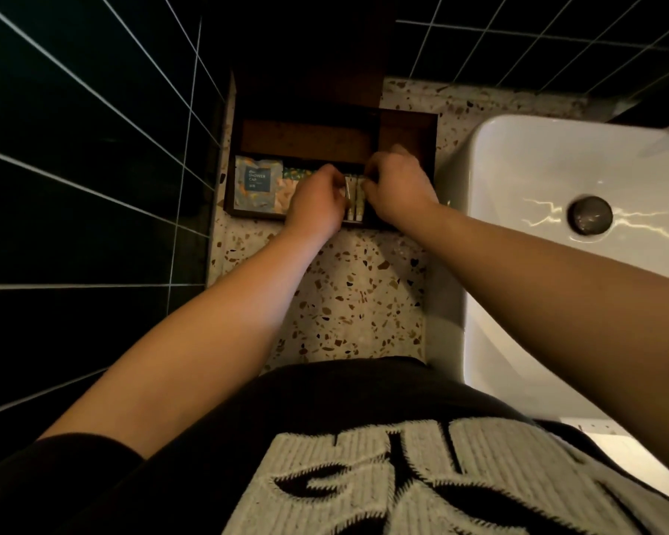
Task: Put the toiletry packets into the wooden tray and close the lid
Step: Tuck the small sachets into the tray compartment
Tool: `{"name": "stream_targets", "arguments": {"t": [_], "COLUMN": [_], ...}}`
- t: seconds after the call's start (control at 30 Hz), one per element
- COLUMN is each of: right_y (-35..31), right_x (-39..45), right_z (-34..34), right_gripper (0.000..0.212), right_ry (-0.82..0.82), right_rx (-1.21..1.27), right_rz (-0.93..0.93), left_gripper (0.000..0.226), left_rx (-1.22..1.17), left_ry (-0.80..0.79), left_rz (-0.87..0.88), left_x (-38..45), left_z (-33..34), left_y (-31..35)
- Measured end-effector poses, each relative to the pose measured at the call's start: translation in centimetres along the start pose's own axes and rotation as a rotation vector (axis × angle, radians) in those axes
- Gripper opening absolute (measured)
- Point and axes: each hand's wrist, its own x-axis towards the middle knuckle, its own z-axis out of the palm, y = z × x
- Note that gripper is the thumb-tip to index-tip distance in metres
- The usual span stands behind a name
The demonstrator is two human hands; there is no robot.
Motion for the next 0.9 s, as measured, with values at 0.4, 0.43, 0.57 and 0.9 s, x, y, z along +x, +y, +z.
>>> {"name": "stream_targets", "arguments": {"t": [0.4, 0.43, 0.57, 0.9], "right_y": [3.4, 3.8, 6.0, 16.1], "right_x": [-12.6, -13.9, -18.8, -26.2], "right_z": [-3.5, -3.8, -4.4, -6.3], "right_gripper": [0.020, 0.019, 0.016, 0.013], "right_ry": [0.227, 0.244, 0.287, 0.375], "right_rx": [0.492, 0.525, 0.641, 0.733], "right_rz": [0.181, 0.191, 0.267, 0.426], "left_gripper": [0.005, 0.007, 0.012, 0.007], "left_rx": [-0.366, -0.385, -0.388, -0.231], "left_ry": [-0.061, -0.098, -0.234, -0.369], "left_rz": [0.139, 0.168, 0.247, 0.395], "left_x": [-8.5, -9.3, -12.2, -16.0], "left_z": [-1.1, -1.1, -0.7, 5.6], "left_y": [3.2, 3.7, 6.1, 13.6]}}
